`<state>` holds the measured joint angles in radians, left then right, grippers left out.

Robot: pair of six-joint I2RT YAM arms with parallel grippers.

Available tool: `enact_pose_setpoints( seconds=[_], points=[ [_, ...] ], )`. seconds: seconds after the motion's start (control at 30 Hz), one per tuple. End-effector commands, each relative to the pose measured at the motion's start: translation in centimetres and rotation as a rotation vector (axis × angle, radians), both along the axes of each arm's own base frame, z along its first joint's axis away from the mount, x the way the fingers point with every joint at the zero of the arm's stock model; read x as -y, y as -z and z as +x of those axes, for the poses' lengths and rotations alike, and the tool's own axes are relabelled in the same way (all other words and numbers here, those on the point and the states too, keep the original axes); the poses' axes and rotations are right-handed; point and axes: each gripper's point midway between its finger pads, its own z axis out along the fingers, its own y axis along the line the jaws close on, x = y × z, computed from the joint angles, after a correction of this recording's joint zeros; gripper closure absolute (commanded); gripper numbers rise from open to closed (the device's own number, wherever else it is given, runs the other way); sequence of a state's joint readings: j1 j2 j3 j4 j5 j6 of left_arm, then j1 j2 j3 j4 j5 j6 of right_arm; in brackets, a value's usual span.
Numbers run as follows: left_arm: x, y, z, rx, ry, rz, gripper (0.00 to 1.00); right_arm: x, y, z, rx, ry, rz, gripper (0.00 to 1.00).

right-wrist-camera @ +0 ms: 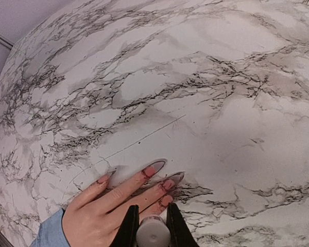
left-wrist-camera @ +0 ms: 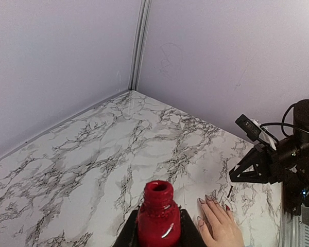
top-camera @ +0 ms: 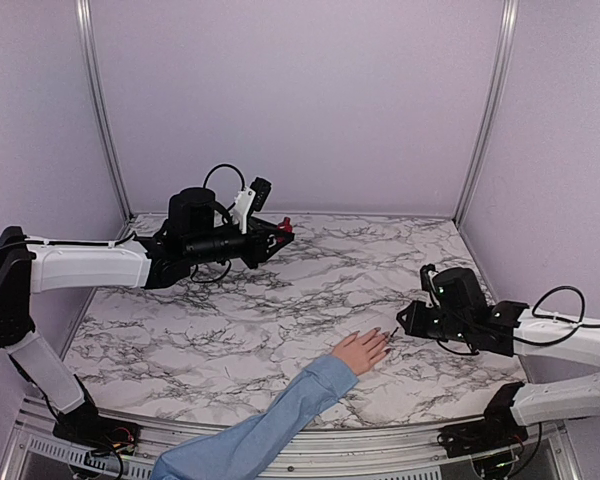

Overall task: Paint the nails
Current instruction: Paint the hand on the nail.

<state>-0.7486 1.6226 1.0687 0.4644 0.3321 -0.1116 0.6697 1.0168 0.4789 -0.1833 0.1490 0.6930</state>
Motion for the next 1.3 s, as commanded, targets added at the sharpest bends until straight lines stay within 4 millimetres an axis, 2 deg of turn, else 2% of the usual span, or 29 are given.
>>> enact_pose_setpoints(
  seconds=[0.0, 0.47, 1.27],
  points=[
    [-0.4, -0.9, -0.2, 0.019, -0.001, -0.012, 1.0, -0.6, 0.2, -0.2, -0.036, 0.003, 0.023, 1.0],
    [-0.9, -0.9, -0.4, 0.025, -0.011, -0.008, 1.0, -1.1, 2.0, -0.6, -0.097, -0.013, 0.02, 1.0],
    [-1.2, -0.7, -0.7, 0.023, -0.019, -0.006, 1.0, -1.6, 2.7, -0.8, -0.119, -0.03, -0.005, 1.0]
  ],
)
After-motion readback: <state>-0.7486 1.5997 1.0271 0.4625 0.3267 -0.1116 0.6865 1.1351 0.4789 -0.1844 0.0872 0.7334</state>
